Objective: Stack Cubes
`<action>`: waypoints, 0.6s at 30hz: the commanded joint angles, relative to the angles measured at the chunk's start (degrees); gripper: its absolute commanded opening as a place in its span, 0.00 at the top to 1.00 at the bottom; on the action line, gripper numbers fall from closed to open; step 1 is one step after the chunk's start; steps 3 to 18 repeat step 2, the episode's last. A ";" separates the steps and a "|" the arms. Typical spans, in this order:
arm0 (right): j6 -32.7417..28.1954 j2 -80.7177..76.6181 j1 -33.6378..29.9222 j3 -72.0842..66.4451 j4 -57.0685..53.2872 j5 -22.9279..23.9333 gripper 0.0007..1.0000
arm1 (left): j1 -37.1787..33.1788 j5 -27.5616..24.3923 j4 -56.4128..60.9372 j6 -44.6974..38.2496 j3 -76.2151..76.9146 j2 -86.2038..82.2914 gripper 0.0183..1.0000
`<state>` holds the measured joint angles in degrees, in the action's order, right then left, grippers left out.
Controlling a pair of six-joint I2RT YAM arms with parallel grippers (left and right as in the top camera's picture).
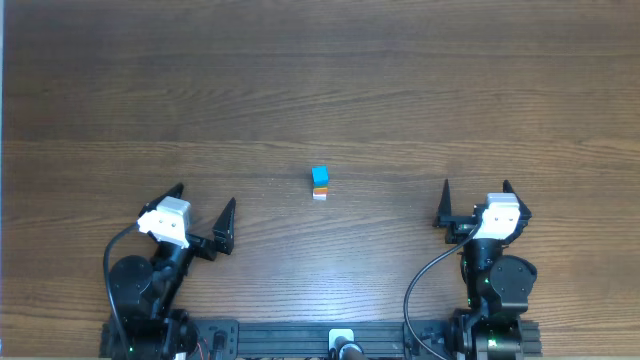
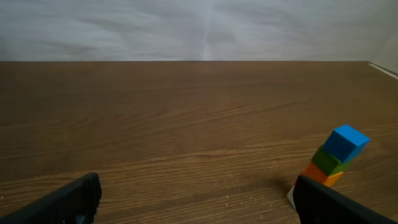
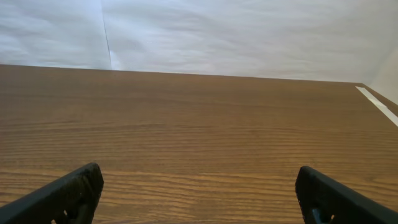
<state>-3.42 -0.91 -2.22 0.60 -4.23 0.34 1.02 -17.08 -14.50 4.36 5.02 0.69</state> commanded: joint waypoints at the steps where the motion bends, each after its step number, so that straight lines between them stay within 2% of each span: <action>1: 0.37 0.59 -0.37 -0.28 -0.07 0.68 0.01 | 0.26 0.42 0.00 0.61 -0.33 -0.31 0.00; 18: 0.37 0.59 -0.37 -0.28 -0.07 0.70 0.01 | 0.26 0.42 0.00 0.61 -0.33 -0.31 0.00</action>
